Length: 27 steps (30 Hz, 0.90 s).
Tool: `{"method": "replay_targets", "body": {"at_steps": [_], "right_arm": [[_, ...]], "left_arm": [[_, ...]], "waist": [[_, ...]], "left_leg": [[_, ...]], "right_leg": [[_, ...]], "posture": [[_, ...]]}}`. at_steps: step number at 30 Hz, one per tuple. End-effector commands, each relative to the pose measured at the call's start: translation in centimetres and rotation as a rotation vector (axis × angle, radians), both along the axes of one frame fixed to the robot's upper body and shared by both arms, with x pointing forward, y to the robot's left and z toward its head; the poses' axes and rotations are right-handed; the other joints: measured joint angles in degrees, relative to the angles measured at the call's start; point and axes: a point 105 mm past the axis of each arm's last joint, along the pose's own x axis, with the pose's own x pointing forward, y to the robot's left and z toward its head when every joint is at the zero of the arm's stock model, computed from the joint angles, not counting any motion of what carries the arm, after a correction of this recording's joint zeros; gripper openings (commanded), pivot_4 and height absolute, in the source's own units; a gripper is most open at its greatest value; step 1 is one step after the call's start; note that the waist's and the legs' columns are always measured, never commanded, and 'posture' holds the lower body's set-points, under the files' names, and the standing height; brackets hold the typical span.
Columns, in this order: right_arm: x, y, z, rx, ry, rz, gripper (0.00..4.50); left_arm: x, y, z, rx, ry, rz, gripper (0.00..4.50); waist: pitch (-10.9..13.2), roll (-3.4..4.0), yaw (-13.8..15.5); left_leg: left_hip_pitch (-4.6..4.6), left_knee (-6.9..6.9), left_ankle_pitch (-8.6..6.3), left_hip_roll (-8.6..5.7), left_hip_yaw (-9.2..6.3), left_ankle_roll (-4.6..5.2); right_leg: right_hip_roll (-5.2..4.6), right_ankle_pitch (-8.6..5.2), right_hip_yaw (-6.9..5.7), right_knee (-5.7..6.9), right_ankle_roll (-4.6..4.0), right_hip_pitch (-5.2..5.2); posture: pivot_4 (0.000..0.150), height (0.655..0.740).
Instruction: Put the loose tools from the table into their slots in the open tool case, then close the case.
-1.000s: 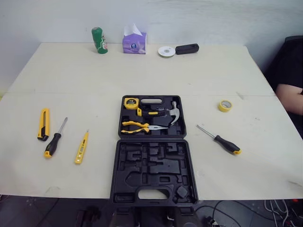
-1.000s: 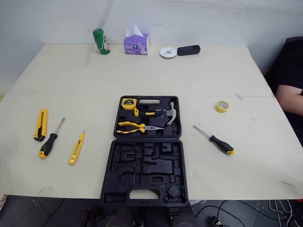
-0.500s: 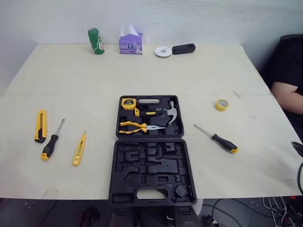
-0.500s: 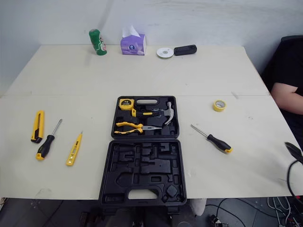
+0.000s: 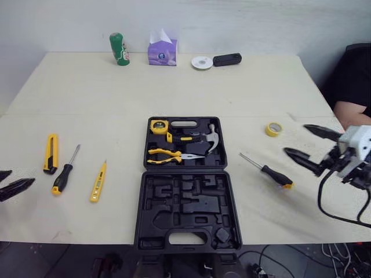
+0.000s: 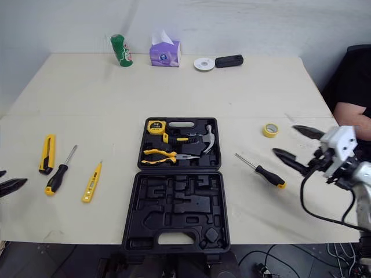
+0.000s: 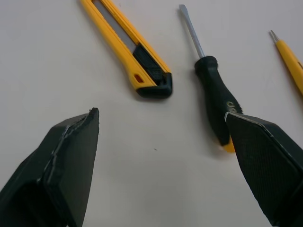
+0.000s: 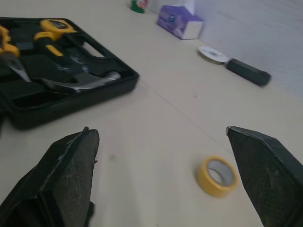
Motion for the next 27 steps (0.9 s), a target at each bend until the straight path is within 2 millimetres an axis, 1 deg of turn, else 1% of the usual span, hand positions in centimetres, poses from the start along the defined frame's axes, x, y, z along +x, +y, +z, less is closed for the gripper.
{"method": "replay_targets", "body": {"at_steps": [1, 3, 5, 8, 11, 14, 16, 18, 22, 27], "right_arm": [[-0.2, 6.1, 2.0, 0.027, -0.109, 0.236, 4.44], [-0.4, 8.2, 2.3, 0.000, -0.157, 0.330, 4.44], [-0.6, 10.1, 3.0, 0.042, -0.190, 0.406, 4.44], [-1.7, 14.2, 3.7, 0.114, -0.208, 0.575, 4.44], [-2.8, 16.3, 3.6, 0.117, -0.199, 0.684, 4.44], [-3.7, 17.3, 3.8, 0.099, -0.237, 0.752, 4.44], [-4.0, 17.6, 3.9, 0.089, -0.235, 0.774, 4.44], [-4.3, 17.8, 3.7, 0.079, -0.217, 0.797, 4.44], [-4.9, 18.1, 3.5, 0.077, -0.195, 0.833, 4.44], [-5.5, 18.4, 3.3, 0.070, -0.183, 0.859, 4.44]], "left_arm": [[-0.6, -2.6, 0.5, -0.058, 0.126, 0.004, 4.50], [-0.3, -3.2, 0.5, -0.060, 0.134, 0.005, 4.50], [0.3, -4.1, 0.5, -0.052, 0.137, 0.005, 4.50], [1.3, -6.1, -0.3, -0.051, 0.143, -0.014, 4.50], [1.6, -7.1, -0.9, -0.050, 0.159, -0.010, 4.50], [2.2, -8.3, -1.1, -0.035, 0.155, -0.017, 4.50], [2.5, -8.2, -1.3, -0.001, 0.158, -0.003, 4.50], [2.8, -8.2, -1.4, -0.005, 0.155, 0.020, 4.50], [3.4, -9.2, -1.6, -0.016, 0.160, -0.003, 4.50], [3.7, -8.6, -2.5, 0.015, 0.200, 0.049, 4.50]], "waist": [[0.0, -0.01, 0.2], [0.0, 0.01, 0.5], [0.0, 0.01, 0.4], [0.0, 0.02, 1.0], [0.0, 0.02, 1.1], [0.0, 0.01, 1.2], [0.0, -0.04, 1.3], [0.0, -0.06, 1.4], [0.0, -0.07, 1.3], [0.0, -0.06, 1.2]], "left_leg": [[-0.01, 0.03, 0.00, 0.00, 0.00, 0.00], [0.02, 0.03, -0.01, -0.02, 0.03, 0.01], [0.06, 0.02, -0.09, 0.00, 0.04, -0.16], [0.03, -0.01, -0.10, 0.00, 0.03, -0.31], [0.01, 0.00, -0.06, 0.00, 0.04, -0.23], [-0.03, 0.00, -0.05, -0.01, 0.03, -0.19], [-0.06, 0.02, -0.02, -0.02, 0.03, -0.05], [-0.07, 0.05, -0.03, -0.02, 0.03, -0.03], [-0.03, 0.06, -0.03, -0.04, 0.03, -0.03], [-0.03, 0.04, -0.02, -0.02, 0.03, -0.04]], "right_leg": [[0.00, 0.00, 0.00, -0.04, 0.00, 0.00], [0.00, 0.00, 0.05, -0.07, 0.00, 0.00], [0.02, 0.00, 0.09, -0.06, 0.00, -0.01], [0.04, -0.01, 0.09, -0.03, -0.01, -0.08], [0.04, -0.01, 0.10, -0.03, -0.01, -0.08], [0.05, -0.01, 0.10, -0.01, -0.02, -0.10], [0.06, 0.00, 0.09, 0.00, -0.01, -0.08], [0.06, 0.00, 0.09, -0.01, 0.00, -0.07], [0.04, 0.01, 0.11, -0.04, 0.01, -0.06], [0.08, 0.00, 0.11, -0.03, 0.00, -0.08]], "posture": [[0.150, 0.7400], [0.150, 0.7400], [0.150, 0.7400], [0.150, 0.7400], [0.150, 0.7400], [0.150, 0.7400], [0.150, 0.7400], [0.150, 0.7400], [0.150, 0.7400], [0.150, 0.7400]]}}
